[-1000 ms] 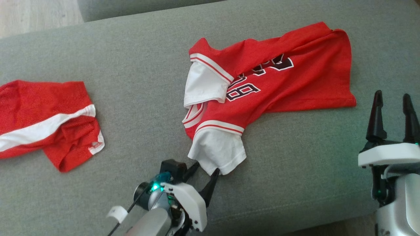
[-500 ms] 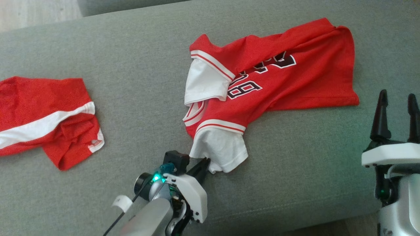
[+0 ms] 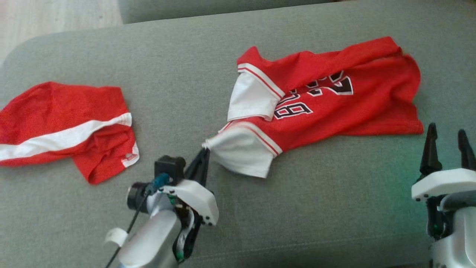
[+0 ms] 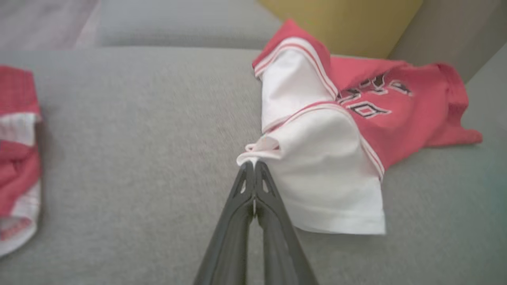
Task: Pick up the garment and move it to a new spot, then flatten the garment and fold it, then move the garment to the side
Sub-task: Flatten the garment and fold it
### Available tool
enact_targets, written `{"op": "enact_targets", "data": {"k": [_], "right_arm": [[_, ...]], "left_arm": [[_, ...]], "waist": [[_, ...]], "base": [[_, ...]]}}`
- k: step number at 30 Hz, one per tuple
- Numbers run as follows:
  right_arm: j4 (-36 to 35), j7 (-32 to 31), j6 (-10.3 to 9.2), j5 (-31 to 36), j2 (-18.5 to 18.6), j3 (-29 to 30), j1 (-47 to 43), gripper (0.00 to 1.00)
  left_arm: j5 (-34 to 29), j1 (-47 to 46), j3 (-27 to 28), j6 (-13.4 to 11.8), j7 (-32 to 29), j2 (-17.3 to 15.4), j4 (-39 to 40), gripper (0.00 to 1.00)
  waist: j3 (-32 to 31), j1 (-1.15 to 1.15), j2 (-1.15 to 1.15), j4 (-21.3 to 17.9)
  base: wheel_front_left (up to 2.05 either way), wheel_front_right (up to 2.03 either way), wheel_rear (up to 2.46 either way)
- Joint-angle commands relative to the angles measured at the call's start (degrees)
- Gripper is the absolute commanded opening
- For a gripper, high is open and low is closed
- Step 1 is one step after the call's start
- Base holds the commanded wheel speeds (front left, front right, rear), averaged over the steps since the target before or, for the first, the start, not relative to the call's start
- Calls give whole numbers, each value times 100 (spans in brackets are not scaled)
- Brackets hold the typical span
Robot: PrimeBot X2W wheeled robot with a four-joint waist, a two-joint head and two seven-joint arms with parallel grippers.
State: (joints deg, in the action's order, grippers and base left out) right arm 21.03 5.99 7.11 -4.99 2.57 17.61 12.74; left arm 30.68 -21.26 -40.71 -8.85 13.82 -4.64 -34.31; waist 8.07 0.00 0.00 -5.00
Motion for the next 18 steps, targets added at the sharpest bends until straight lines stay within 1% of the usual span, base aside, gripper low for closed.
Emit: {"op": "enact_targets", "data": {"k": [1, 6, 9, 11, 18], "right_arm": [[-47, -80, 37, -42, 32, -42, 293, 100], [475, -310, 37, -190, 32, 239, 541, 100], [806, -432, 37, -196, 32, 412, 680, 100], [1105, -447, 37, -195, 32, 508, 843, 100], [1807, -395, 37, -166, 31, 798, 1366, 100]], "left_arm": [[-94, -147, 283, -68, 101, -112, 337, 0], [-366, -13, 707, -337, 115, -239, 1089, 0], [-548, 110, 904, -398, 116, -257, 1412, 0], [-703, 214, 1033, -392, 117, -238, 1606, 0], [-938, 291, 1084, -230, 117, -157, 1657, 0]], "waist": [[-15, 0, 0, 68], [81, 0, 0, 176], [146, 0, 0, 211], [214, 0, 0, 221], [391, 0, 0, 242]], "base": [[0, 0, 0], [0, 0, 0], [0, 0, 0], [0, 0, 0], [0, 0, 0]]}}
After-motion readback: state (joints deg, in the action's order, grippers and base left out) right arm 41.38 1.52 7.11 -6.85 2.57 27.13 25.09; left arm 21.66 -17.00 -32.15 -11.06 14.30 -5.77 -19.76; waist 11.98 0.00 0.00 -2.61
